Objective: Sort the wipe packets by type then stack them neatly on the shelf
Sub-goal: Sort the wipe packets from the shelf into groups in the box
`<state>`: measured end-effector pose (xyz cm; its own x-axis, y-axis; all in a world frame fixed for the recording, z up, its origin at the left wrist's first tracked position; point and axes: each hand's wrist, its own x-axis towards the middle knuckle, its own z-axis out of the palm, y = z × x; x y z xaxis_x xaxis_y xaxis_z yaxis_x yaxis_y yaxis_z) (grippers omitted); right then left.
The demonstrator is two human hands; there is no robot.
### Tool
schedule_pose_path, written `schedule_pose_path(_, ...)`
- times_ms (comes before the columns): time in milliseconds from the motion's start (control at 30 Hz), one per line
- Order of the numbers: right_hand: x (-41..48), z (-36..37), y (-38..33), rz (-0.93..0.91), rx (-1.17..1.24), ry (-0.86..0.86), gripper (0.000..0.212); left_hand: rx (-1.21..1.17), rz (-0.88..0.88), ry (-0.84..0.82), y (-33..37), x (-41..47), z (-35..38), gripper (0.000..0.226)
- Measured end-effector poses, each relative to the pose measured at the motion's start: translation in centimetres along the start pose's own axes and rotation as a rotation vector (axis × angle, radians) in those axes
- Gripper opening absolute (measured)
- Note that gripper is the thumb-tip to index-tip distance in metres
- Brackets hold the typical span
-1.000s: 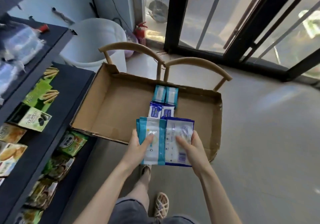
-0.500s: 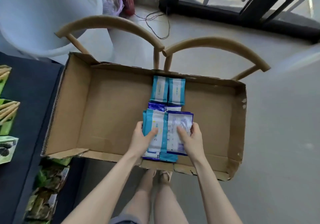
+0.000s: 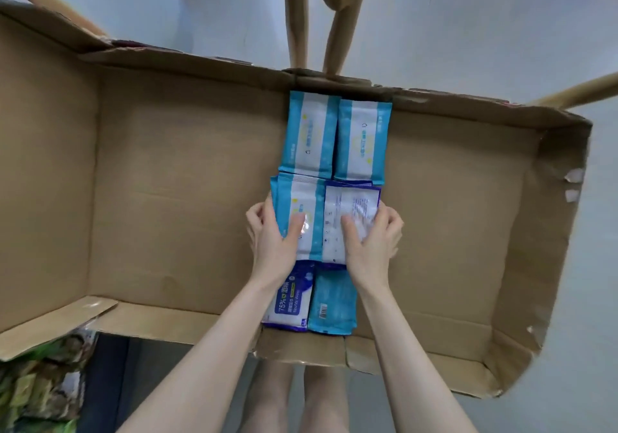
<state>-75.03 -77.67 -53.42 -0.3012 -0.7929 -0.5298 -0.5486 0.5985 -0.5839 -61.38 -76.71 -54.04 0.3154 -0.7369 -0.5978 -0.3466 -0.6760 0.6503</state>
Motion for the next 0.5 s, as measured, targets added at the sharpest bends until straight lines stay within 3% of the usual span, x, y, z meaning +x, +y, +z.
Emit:
schedule_pose_path(100,0.1,0.5,0.7,-0.064,-0.012,-0.066,0.071,0.035,0.017,-0.031,-1.4,0.3,0.8,0.07)
schedule_pose_path(267,1.0,0.2,1.3,-0.055,0.005,-0.175,0.074,-0.035,0.041,-0.123,-2.0,1.3,0.4,0.081)
schedule_pose_path(500,0.9,-1.9,-0.3,-0.049,-0.188,-0.248,0.071,0.002,0.038,-0.216,-0.2,1.0,-2.0,0.044)
